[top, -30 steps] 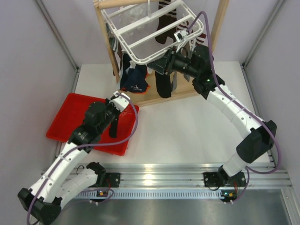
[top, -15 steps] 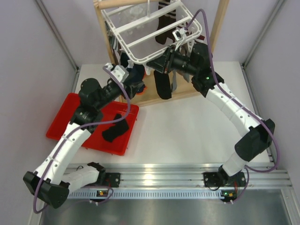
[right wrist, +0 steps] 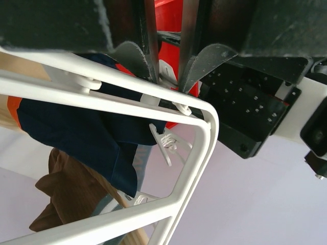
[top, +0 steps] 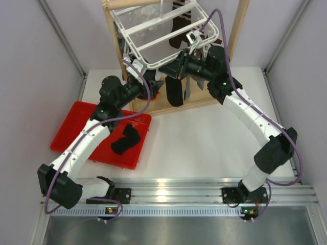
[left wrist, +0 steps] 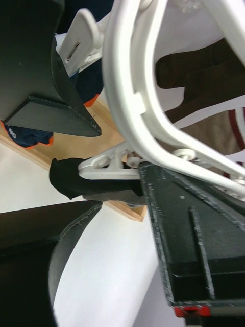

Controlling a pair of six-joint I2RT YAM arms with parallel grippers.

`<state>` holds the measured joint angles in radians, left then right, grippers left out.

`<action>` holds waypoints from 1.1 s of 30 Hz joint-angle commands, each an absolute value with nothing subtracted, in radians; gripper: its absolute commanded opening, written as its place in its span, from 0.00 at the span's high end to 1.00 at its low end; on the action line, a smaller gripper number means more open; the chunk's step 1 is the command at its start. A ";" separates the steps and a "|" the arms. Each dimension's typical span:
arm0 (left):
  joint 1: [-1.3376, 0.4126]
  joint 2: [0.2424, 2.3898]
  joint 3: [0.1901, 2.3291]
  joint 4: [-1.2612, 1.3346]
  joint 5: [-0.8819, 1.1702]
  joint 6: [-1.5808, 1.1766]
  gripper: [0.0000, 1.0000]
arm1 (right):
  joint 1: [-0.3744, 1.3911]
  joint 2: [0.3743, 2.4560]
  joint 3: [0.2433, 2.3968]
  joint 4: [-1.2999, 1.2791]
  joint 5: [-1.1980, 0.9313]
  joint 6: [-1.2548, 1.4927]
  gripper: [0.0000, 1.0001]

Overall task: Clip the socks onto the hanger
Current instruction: Open the clamp at the hanger.

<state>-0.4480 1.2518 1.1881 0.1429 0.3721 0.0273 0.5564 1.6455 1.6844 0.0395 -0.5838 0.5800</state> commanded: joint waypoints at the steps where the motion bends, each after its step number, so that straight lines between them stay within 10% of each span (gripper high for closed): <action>1: -0.451 1.230 1.209 0.278 0.357 -0.038 0.42 | 0.558 1.655 1.740 0.089 -0.584 0.592 0.80; 12: -0.451 1.259 1.215 0.304 0.360 -0.051 0.60 | 0.558 1.664 1.747 0.092 -0.583 0.598 0.80; 19: -0.501 1.227 1.198 0.261 0.232 0.179 0.41 | 0.560 1.661 1.756 0.097 -0.563 0.617 1.00; 33: -0.597 1.201 1.152 0.264 0.035 0.511 0.39 | 0.560 1.661 1.769 0.055 -0.557 0.565 1.00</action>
<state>-0.5938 1.2148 1.1423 0.2253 0.0757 0.4328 0.5556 1.6638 1.7061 0.0341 -0.5983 0.6086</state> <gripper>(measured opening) 0.605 0.058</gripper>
